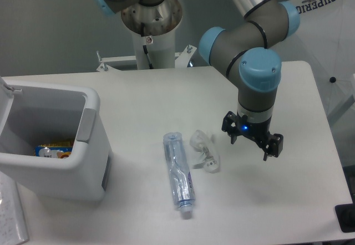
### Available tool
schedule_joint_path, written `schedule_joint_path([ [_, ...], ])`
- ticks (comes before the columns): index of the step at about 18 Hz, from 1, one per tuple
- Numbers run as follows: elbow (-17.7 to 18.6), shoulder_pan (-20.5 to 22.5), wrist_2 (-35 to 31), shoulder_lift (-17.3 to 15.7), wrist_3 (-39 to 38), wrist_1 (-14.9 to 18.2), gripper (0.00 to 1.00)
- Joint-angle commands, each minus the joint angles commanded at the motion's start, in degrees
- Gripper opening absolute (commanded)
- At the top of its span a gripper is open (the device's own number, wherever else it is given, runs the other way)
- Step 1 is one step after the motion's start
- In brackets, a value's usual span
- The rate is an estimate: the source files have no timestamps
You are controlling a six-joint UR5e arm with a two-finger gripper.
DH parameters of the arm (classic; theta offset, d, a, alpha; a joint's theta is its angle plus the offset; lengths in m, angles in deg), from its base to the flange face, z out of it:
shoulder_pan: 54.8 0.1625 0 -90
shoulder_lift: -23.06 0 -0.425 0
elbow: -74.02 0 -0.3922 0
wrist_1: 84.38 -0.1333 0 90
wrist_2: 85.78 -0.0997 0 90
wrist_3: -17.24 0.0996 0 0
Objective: Place the trash in the trash can
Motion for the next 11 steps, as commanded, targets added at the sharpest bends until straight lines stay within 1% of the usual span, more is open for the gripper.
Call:
schedule_joint_path([
  [6,0.6,-0.3,0.7,-0.1,0.1,-0.3,1.00],
  [9,2.5,-0.2,1.6,-0.4,-0.7,-0.4,1.00],
  [11,4.3,-0.5,1.8,-1.1,-2.1,-0.8,1.00],
])
